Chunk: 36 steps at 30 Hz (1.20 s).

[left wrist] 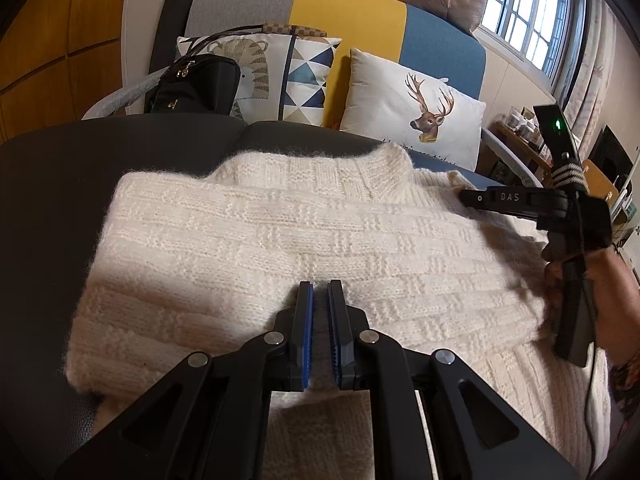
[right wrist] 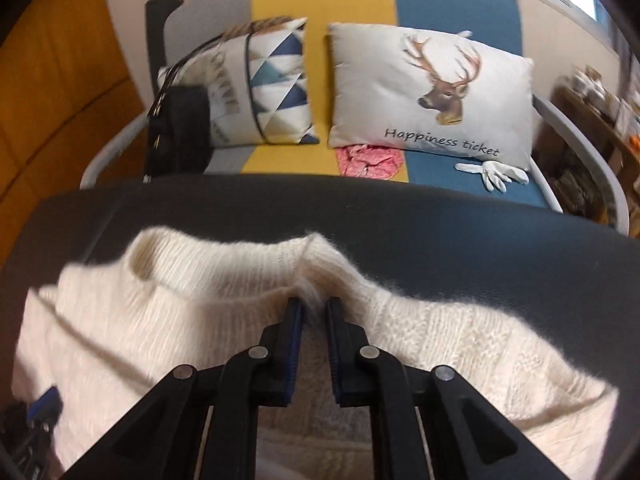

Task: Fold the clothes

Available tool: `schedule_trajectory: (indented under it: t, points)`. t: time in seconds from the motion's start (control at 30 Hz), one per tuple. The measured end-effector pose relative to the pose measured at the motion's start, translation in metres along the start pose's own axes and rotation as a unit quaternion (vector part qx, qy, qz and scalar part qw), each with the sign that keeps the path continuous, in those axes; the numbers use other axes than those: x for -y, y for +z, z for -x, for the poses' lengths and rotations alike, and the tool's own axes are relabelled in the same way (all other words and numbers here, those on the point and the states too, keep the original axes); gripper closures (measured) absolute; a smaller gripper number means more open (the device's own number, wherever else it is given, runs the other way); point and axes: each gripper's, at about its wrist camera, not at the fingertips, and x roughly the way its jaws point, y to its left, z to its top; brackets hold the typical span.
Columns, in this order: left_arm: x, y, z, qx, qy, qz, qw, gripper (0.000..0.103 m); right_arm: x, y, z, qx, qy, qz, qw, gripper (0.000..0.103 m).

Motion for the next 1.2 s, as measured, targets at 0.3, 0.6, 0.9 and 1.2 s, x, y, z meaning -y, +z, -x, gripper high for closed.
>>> schedule_trajectory:
  t: [0.3, 0.6, 0.9, 1.2]
  points:
    - [0.016, 0.036, 0.007, -0.011, -0.016, -0.007, 0.9998, 0.094, 0.011, 0.002, 0.001, 0.014, 0.048, -0.041, 0.998, 0.093]
    - [0.081, 0.094, -0.098, -0.110, -0.021, -0.128, 0.9854, 0.094, -0.003, 0.006, 0.005, 0.012, 0.022, -0.030, 0.999, 0.093]
    - [0.043, 0.095, -0.116, -0.052, -0.059, -0.031, 0.9964, 0.092, 0.000, 0.004, 0.005, 0.016, 0.031, -0.034, 0.999, 0.093]
    - [0.048, 0.081, -0.103, -0.034, -0.027, -0.045, 0.9980, 0.092, 0.016, 0.013, 0.032, -0.019, 0.076, -0.055, 0.995, 0.085]
